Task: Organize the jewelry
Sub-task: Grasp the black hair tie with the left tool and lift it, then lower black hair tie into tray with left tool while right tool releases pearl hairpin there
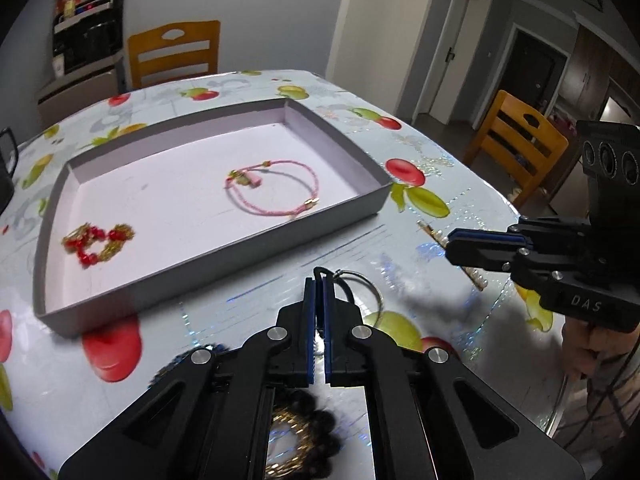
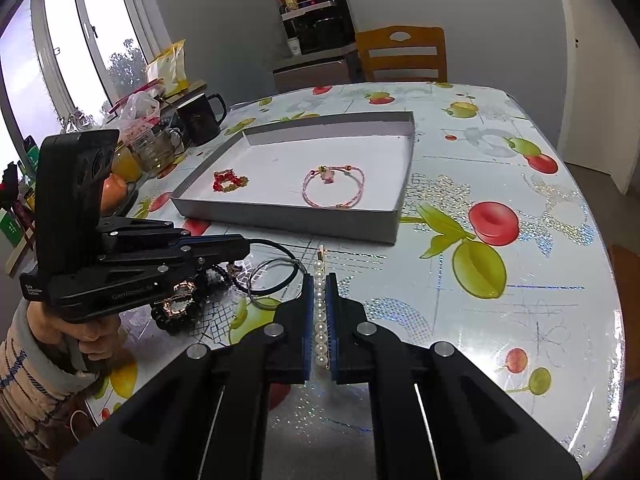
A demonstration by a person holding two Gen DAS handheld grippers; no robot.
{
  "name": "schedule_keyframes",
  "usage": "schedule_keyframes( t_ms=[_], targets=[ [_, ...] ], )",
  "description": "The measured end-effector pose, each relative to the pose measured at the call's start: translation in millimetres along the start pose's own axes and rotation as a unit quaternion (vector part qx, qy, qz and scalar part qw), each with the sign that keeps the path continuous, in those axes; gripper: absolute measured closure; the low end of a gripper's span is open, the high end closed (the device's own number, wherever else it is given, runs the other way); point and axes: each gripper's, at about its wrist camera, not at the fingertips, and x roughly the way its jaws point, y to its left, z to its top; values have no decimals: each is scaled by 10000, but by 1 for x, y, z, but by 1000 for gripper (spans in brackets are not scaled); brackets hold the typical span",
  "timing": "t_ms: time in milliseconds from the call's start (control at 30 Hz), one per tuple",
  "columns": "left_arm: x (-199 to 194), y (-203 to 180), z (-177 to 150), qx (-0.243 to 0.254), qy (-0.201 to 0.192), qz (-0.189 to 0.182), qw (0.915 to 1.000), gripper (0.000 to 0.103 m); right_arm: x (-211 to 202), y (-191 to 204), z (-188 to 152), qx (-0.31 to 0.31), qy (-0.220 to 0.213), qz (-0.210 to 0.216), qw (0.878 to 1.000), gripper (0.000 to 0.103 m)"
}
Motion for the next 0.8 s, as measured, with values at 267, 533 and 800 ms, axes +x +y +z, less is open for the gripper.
schedule_keyframes(
  t_ms=[267,533,800],
  targets=[
    [-30,14,9,-162,-363,-117,9991,99,1,10,12,-114,-56,4,9999,97],
    [-54,10,16,23,-541,-154,9984,99,3,18,24,-159,-128,56,9998,97],
    [-57,24,21,-31,-621,52,9981,99,6,24,36,-224,-167,46,9996,97]
  ],
)
